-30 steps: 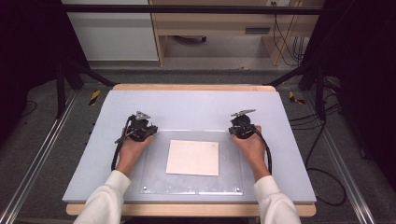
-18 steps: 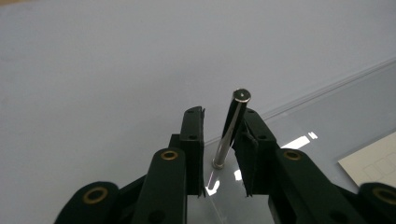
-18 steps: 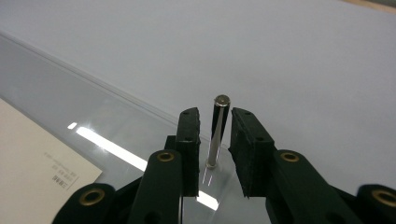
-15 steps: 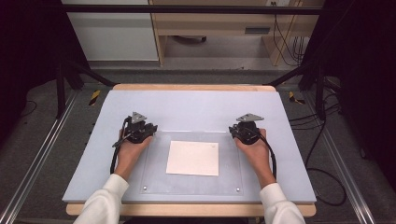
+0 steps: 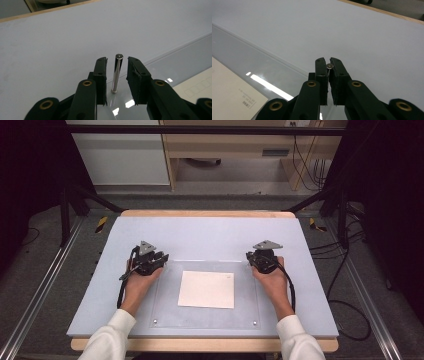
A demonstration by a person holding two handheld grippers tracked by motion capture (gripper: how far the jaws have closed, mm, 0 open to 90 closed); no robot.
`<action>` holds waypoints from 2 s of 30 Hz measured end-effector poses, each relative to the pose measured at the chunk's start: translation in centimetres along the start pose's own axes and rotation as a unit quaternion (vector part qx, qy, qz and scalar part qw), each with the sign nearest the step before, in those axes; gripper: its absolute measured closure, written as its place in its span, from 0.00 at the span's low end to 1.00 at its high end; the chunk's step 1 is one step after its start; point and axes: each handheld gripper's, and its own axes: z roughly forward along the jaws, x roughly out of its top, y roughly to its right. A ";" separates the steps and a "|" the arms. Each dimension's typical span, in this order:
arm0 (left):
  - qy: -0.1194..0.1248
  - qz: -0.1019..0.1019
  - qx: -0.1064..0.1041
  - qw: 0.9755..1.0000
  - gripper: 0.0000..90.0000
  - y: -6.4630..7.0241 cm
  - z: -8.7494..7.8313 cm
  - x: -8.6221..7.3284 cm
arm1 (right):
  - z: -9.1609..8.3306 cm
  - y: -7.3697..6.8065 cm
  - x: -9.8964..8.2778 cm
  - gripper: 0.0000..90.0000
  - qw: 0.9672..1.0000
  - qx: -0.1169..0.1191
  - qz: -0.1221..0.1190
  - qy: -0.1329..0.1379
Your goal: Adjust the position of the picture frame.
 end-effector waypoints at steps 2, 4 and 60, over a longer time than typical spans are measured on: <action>-0.001 0.001 0.000 1.000 0.79 0.0 0.1 0.0 | 0.0 -0.1 0.0 0.95 1.000 0.000 0.002 -0.001; 0.001 -0.001 0.004 1.000 0.82 -0.1 0.2 0.0 | 0.0 0.0 0.0 0.95 1.000 0.000 0.002 -0.002; -0.146 -0.041 -0.019 0.988 0.94 -1.4 2.0 4.8 | 1.2 1.9 3.2 0.75 0.994 0.027 0.047 -0.099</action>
